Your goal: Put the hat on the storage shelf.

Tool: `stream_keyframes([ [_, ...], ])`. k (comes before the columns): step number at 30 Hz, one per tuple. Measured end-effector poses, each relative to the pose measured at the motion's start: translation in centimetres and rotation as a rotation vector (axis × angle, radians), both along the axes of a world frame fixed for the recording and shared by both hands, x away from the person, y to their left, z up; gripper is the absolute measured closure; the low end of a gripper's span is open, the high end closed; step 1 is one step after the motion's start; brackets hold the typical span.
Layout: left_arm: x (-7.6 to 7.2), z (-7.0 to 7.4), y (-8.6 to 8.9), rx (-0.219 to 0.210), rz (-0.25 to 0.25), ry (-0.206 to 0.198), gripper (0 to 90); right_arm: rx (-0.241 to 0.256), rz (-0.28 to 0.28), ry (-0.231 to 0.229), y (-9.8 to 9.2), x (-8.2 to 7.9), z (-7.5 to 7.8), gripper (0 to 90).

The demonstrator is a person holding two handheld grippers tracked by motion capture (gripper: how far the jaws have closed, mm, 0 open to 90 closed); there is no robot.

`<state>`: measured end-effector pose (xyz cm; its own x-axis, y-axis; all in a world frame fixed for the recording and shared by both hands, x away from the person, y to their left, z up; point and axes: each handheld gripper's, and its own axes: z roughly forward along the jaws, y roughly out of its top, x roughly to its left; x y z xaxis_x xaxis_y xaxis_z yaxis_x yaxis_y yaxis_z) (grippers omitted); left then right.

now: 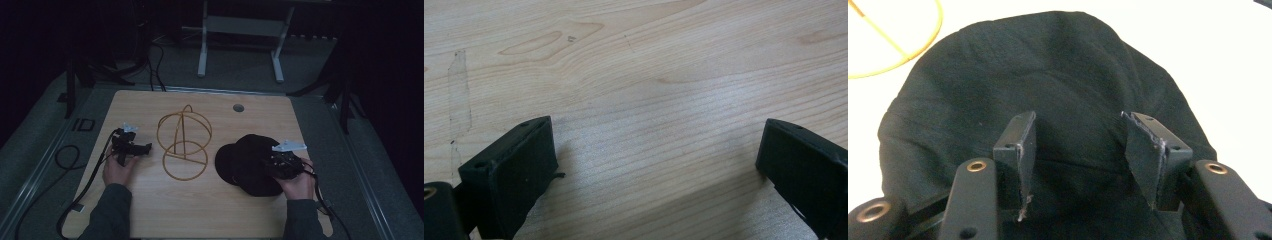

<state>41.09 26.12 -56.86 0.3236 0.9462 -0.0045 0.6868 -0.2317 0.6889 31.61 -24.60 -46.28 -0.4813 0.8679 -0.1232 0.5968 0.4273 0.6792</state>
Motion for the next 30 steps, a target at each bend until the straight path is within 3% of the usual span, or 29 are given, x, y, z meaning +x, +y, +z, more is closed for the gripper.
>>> stream_keyframes([
  [30, 0.0, 0.0, 0.0, 0.001, 0.0, 0.0, 2.3, -0.052, 0.113, 0.022, 5.3, 0.7, 0.1, 44.2],
])
